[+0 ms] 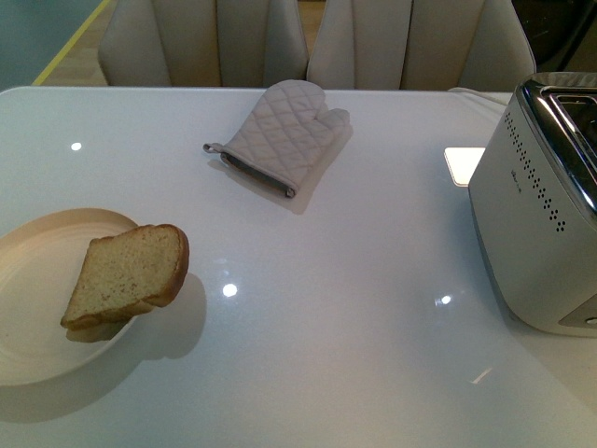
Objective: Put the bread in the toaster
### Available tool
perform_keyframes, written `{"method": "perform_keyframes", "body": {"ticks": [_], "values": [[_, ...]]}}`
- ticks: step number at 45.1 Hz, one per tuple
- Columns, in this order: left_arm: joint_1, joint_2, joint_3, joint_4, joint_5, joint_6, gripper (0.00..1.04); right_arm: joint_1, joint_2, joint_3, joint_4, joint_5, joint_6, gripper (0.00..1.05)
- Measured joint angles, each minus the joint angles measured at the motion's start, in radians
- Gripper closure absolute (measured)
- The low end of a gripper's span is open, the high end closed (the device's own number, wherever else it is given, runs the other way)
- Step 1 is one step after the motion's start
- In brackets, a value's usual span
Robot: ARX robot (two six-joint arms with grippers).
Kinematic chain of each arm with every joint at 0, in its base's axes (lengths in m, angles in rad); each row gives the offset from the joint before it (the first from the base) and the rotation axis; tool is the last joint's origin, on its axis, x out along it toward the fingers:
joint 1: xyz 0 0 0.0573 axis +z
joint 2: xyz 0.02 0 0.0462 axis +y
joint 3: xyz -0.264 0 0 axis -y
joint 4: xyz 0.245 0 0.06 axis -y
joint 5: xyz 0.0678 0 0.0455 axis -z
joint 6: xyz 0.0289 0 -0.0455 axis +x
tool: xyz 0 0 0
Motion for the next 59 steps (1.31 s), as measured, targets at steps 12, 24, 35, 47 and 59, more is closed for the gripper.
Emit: {"method": "perform_keyframes", "body": {"ticks": [12, 24, 35, 47, 59], "values": [[0.0, 0.0, 0.0, 0.0, 0.0, 0.0, 0.07, 0.0, 0.0, 0.0, 0.0, 0.0, 0.0, 0.09], [0.0, 0.003, 0.001, -0.005, -0.001, -0.01, 0.07, 0.0, 0.0, 0.0, 0.0, 0.0, 0.0, 0.09], [0.123, 0.594, 0.121, 0.102, 0.129, -0.47, 0.07, 0.0, 0.0, 0.0, 0.0, 0.0, 0.0, 0.09], [0.22, 1.488, 0.306, 0.72, 0.151, -0.516, 0.07, 0.0, 0.0, 0.0, 0.0, 0.0, 0.0, 0.09], [0.314, 2.094, 0.467, 0.841, 0.106, -0.505, 0.07, 0.0, 0.0, 0.0, 0.0, 0.0, 0.0, 0.09]]}}
